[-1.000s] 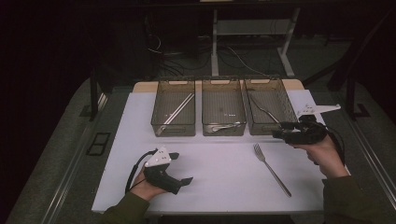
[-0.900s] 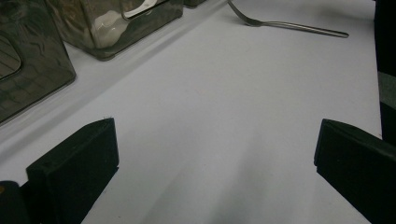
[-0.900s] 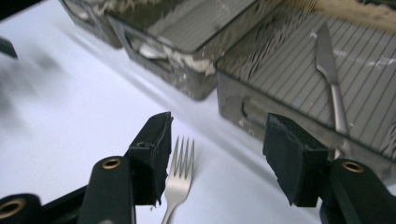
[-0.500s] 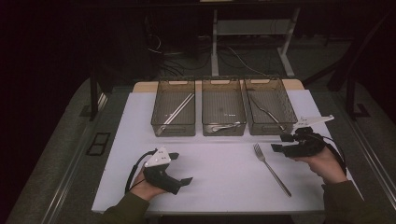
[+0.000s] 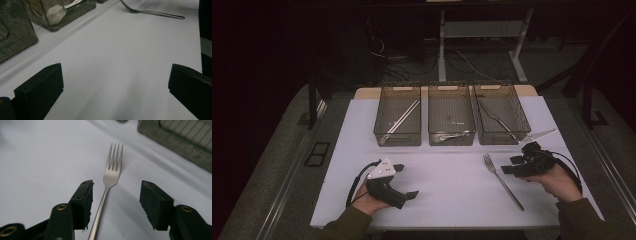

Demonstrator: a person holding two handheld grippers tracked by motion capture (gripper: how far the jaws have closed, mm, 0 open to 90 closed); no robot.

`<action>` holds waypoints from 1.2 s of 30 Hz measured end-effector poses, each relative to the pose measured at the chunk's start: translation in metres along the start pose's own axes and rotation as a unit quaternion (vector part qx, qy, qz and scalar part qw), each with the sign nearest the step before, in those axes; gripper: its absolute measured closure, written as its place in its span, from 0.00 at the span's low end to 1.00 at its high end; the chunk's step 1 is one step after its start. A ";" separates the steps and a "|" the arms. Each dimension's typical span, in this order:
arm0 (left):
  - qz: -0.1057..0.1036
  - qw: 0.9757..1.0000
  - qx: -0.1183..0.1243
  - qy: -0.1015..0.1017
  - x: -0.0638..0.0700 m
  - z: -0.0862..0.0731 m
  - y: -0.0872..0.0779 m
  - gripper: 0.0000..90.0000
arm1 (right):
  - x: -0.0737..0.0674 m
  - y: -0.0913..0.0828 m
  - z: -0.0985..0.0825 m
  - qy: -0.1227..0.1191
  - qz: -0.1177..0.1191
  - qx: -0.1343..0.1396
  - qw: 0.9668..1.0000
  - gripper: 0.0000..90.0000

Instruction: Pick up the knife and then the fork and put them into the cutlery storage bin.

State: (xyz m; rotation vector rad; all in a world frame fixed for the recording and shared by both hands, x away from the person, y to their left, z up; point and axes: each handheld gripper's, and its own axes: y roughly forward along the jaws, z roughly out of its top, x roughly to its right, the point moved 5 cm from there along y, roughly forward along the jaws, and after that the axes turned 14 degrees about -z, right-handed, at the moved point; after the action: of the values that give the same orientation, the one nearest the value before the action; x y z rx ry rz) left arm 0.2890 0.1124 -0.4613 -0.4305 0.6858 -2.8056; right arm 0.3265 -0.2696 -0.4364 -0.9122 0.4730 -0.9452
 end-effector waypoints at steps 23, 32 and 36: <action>-0.001 1.000 0.000 0.000 0.000 0.000 0.001 0.00 | -0.032 0.034 -0.008 -0.070 -0.025 -0.141 0.987 0.77; -0.001 1.000 -0.003 0.001 0.000 0.000 0.002 0.00 | -0.034 0.035 -0.005 -0.097 -0.046 -0.157 0.982 0.85; -0.001 1.000 -0.003 0.002 0.000 0.000 0.002 0.00 | -0.034 0.036 -0.004 -0.106 -0.050 -0.158 0.980 0.90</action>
State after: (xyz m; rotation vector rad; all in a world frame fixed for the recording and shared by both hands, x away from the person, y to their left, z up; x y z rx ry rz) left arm 0.2887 0.1109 -0.4622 -0.4278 0.6946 -2.8074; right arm 0.3232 -0.2334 -0.4698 -1.3209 0.4027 -0.8650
